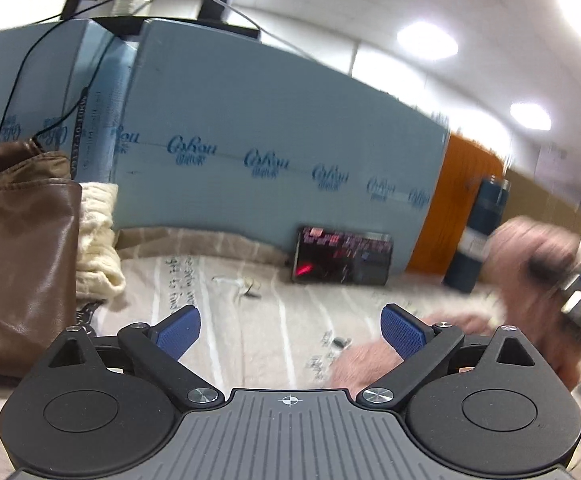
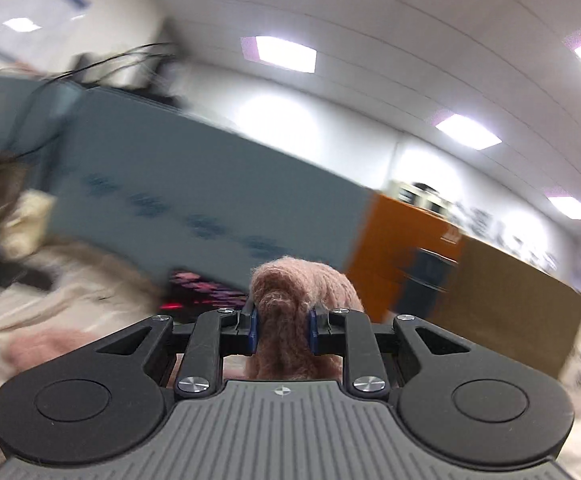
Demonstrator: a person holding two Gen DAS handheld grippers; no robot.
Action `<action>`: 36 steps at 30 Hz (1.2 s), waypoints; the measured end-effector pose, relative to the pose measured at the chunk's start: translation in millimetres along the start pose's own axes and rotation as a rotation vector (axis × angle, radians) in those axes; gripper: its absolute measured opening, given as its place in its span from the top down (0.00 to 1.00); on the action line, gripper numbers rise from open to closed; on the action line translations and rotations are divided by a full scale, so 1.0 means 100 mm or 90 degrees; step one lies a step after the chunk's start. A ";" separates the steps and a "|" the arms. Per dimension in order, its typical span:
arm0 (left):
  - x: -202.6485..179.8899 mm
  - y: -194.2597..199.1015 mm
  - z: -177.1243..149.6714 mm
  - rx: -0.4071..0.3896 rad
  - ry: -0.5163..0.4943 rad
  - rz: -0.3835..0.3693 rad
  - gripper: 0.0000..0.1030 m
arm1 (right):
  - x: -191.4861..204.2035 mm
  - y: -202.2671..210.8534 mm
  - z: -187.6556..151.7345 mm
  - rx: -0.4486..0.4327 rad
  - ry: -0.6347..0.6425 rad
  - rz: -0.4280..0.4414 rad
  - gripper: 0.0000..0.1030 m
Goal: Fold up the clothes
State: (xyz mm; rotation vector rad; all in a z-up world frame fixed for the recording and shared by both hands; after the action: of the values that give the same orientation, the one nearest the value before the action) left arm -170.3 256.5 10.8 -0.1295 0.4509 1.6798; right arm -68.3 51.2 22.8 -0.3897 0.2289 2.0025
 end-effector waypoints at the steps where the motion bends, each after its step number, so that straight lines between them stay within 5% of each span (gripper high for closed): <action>1: 0.01 0.03 0.02 -0.012 0.012 -0.010 0.04 | 0.12 0.02 0.00 -0.001 0.011 0.022 0.80; 9: 0.16 0.11 0.06 -0.052 0.105 -0.078 0.04 | 0.41 -0.04 -0.03 0.114 -0.095 0.253 0.77; 11: 0.19 0.10 0.06 -0.055 0.124 -0.099 0.04 | 0.41 -0.14 -0.10 0.160 -0.147 0.303 0.70; 15: 0.22 0.06 0.03 -0.051 0.135 -0.123 0.04 | 0.37 -0.27 -0.18 0.212 -0.237 0.407 0.37; 18: 0.24 0.07 0.01 -0.064 0.151 -0.144 0.04 | 0.23 -0.15 -0.05 0.195 -0.258 0.463 0.21; 20: 0.26 0.09 0.00 -0.078 0.165 -0.155 0.05 | 0.03 -0.01 0.06 0.157 -0.276 0.499 0.19; 23: 0.27 0.06 -0.01 -0.078 0.195 -0.176 0.05 | -0.42 0.05 0.13 0.109 -0.349 0.488 0.08; 26: 0.19 -0.06 -0.04 -0.043 0.223 -0.210 0.06 | -0.80 -0.10 0.01 0.132 -0.448 0.449 0.06; 29: -0.01 -0.23 -0.11 0.013 0.187 -0.208 0.08 | -1.02 -0.34 -0.29 0.211 -0.567 0.464 0.06; 32: -0.23 -0.40 -0.16 0.067 0.123 -0.191 0.18 | -1.07 -0.54 -0.54 0.296 -0.644 0.482 0.06; 36: -0.48 -0.58 -0.25 0.127 0.028 -0.169 0.72 | -1.08 -0.60 -0.65 0.318 -0.670 0.482 0.06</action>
State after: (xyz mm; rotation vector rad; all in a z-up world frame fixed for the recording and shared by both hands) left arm -110.0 208.3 -8.4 -0.0758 0.6041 1.3657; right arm 40.9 -33.9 3.1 1.2156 0.1986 2.4680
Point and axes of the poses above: each gripper's, at about its wrist camera, not at the fingertips, and y roughly against the way its jaws point, x to its left, z to its top, the point moved 2 cm from there along -y, roughly the way its jaws point, and after that the axes turned 12 degrees about -z, right-handed, at the moved point
